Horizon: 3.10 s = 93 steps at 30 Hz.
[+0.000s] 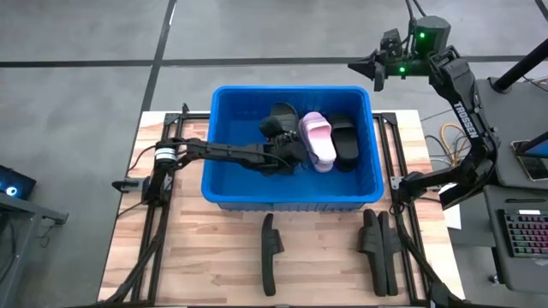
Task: Pick and place slides into bin
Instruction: Put the black slide into the blue bin
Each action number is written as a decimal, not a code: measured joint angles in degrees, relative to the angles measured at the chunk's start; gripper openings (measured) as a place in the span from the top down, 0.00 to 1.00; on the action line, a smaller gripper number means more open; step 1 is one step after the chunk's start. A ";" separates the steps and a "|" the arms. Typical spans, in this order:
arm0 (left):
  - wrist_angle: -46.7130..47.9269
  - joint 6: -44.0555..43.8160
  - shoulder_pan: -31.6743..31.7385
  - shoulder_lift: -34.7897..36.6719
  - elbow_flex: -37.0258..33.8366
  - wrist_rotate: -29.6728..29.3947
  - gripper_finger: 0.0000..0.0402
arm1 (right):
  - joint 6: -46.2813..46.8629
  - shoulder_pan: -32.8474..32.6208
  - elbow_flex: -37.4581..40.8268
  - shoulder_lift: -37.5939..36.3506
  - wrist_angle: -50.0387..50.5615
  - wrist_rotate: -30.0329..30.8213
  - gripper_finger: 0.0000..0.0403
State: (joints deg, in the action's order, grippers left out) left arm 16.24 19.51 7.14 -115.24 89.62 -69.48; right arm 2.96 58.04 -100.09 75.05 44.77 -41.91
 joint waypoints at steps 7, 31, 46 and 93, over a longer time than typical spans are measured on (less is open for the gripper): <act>11.39 -14.97 1.70 0.00 0.31 10.97 1.00 | -0.07 0.00 0.02 0.00 -0.03 0.00 0.94; 5.77 -16.25 8.54 -0.76 0.23 22.31 1.00 | -1.48 0.00 0.02 0.02 -0.07 0.00 0.94; 2.19 -17.80 9.11 -3.69 -0.45 29.21 0.71 | -1.53 0.00 0.02 0.03 -0.04 0.00 0.94; 8.59 -37.10 14.13 6.60 7.97 73.72 0.26 | -1.55 0.02 0.02 -0.05 0.01 -0.04 0.94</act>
State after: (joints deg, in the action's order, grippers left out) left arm 24.83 -17.59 21.27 -108.64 97.58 4.24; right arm 1.41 58.06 -100.07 75.00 44.78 -41.95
